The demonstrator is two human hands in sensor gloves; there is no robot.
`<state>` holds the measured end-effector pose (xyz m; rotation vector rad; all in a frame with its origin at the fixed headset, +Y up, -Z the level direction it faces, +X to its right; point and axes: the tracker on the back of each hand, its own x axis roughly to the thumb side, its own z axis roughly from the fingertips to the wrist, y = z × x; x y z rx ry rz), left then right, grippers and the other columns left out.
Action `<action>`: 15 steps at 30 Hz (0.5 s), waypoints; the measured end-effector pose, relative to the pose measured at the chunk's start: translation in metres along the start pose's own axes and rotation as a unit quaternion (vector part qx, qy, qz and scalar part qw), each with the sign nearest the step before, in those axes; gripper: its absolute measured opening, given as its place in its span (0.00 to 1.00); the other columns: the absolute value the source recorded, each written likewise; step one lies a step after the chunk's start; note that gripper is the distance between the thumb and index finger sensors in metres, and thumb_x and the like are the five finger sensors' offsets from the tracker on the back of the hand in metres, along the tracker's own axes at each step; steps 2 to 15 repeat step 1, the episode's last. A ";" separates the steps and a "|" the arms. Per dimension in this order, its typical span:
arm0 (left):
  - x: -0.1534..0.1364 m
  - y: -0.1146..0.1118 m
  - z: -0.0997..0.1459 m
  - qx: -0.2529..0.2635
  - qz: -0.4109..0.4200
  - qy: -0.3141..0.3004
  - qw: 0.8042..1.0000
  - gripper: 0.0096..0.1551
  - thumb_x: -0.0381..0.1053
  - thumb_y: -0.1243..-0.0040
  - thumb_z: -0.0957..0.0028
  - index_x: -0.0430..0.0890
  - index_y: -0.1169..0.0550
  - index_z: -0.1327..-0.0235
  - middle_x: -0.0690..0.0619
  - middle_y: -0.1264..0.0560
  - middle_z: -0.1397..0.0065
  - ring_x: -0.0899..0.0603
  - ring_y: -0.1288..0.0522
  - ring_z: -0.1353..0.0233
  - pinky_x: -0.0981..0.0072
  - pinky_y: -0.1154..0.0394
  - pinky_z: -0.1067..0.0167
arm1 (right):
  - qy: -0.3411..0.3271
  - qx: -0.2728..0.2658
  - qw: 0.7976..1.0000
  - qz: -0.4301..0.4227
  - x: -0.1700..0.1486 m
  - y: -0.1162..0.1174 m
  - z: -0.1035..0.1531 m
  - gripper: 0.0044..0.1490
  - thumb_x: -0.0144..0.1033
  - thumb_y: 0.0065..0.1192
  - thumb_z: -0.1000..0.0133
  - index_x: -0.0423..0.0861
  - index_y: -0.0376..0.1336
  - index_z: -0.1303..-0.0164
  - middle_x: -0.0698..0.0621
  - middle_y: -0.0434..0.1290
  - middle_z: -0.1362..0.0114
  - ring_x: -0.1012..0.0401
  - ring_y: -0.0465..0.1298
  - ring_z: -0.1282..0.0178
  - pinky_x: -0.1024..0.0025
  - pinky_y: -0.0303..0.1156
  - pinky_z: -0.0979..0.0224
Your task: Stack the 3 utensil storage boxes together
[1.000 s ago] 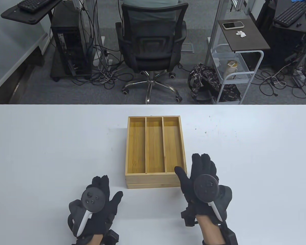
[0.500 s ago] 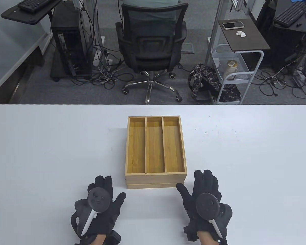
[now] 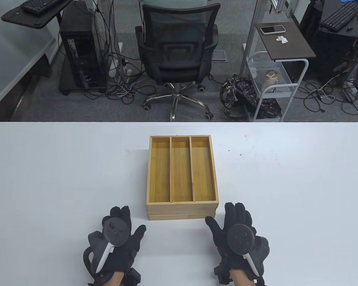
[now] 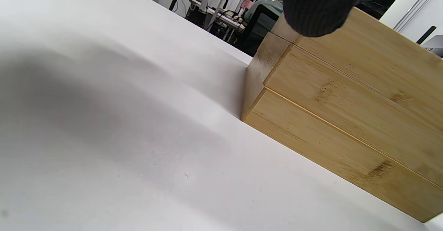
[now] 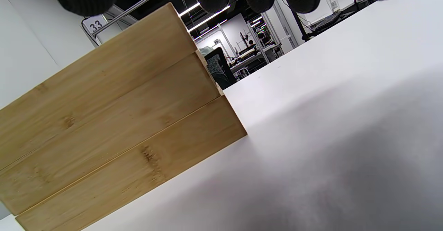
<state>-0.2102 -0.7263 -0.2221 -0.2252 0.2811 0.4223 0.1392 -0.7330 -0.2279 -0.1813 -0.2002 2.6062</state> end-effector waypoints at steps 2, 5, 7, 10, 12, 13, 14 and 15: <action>0.000 0.000 0.000 -0.001 0.000 0.001 1.000 0.50 0.76 0.49 0.44 0.64 0.53 0.13 0.55 0.57 0.07 0.37 0.52 0.07 0.30 0.45 0.19 | 0.001 0.001 1.000 0.000 0.000 0.000 0.000 0.54 0.72 0.48 0.41 0.44 0.49 0.16 0.29 0.49 0.11 0.31 0.56 0.18 0.18 0.56 0.31; 0.000 0.000 0.000 -0.001 0.000 0.001 1.000 0.50 0.76 0.49 0.44 0.64 0.53 0.13 0.55 0.57 0.07 0.37 0.52 0.07 0.30 0.45 0.19 | 0.001 0.001 1.000 0.000 0.000 0.000 0.000 0.54 0.72 0.48 0.41 0.44 0.49 0.16 0.29 0.49 0.11 0.31 0.56 0.18 0.18 0.56 0.31; 0.000 0.000 0.000 -0.001 0.000 0.001 1.000 0.50 0.76 0.49 0.44 0.64 0.53 0.13 0.55 0.57 0.07 0.37 0.52 0.07 0.30 0.45 0.19 | 0.001 0.001 1.000 0.000 0.000 0.000 0.000 0.54 0.72 0.48 0.41 0.44 0.49 0.16 0.29 0.49 0.11 0.31 0.56 0.18 0.18 0.56 0.31; 0.000 0.000 0.000 -0.001 0.000 0.001 1.000 0.50 0.76 0.49 0.44 0.64 0.53 0.13 0.55 0.57 0.07 0.37 0.52 0.07 0.30 0.45 0.19 | 0.001 0.001 1.000 0.000 0.000 0.000 0.000 0.54 0.72 0.48 0.41 0.44 0.49 0.16 0.29 0.49 0.11 0.31 0.56 0.18 0.18 0.56 0.31; 0.000 0.000 0.000 -0.001 0.000 0.001 1.000 0.50 0.76 0.49 0.44 0.64 0.53 0.13 0.55 0.57 0.07 0.37 0.52 0.07 0.30 0.45 0.19 | 0.001 0.001 1.000 0.000 0.000 0.000 0.000 0.54 0.72 0.48 0.41 0.44 0.49 0.16 0.29 0.49 0.11 0.31 0.56 0.18 0.18 0.56 0.31; 0.000 0.000 0.000 -0.001 0.000 0.001 1.000 0.50 0.76 0.49 0.44 0.64 0.53 0.13 0.55 0.57 0.07 0.37 0.52 0.07 0.30 0.45 0.19 | 0.001 0.001 1.000 0.000 0.000 0.000 0.000 0.54 0.72 0.48 0.41 0.44 0.49 0.16 0.29 0.49 0.11 0.31 0.56 0.18 0.18 0.56 0.31; 0.000 0.000 0.000 -0.001 0.000 0.001 1.000 0.50 0.76 0.49 0.44 0.64 0.53 0.13 0.55 0.57 0.07 0.37 0.52 0.07 0.30 0.45 0.19 | 0.001 0.001 1.000 0.000 0.000 0.000 0.000 0.54 0.72 0.48 0.41 0.44 0.49 0.16 0.29 0.49 0.11 0.31 0.56 0.18 0.18 0.56 0.31; 0.000 0.000 0.000 -0.001 0.000 0.001 1.000 0.50 0.76 0.49 0.44 0.64 0.53 0.13 0.55 0.57 0.07 0.37 0.52 0.07 0.30 0.45 0.19 | 0.001 0.001 1.000 0.000 0.000 0.000 0.000 0.54 0.72 0.48 0.41 0.44 0.49 0.16 0.29 0.49 0.11 0.31 0.56 0.18 0.18 0.56 0.31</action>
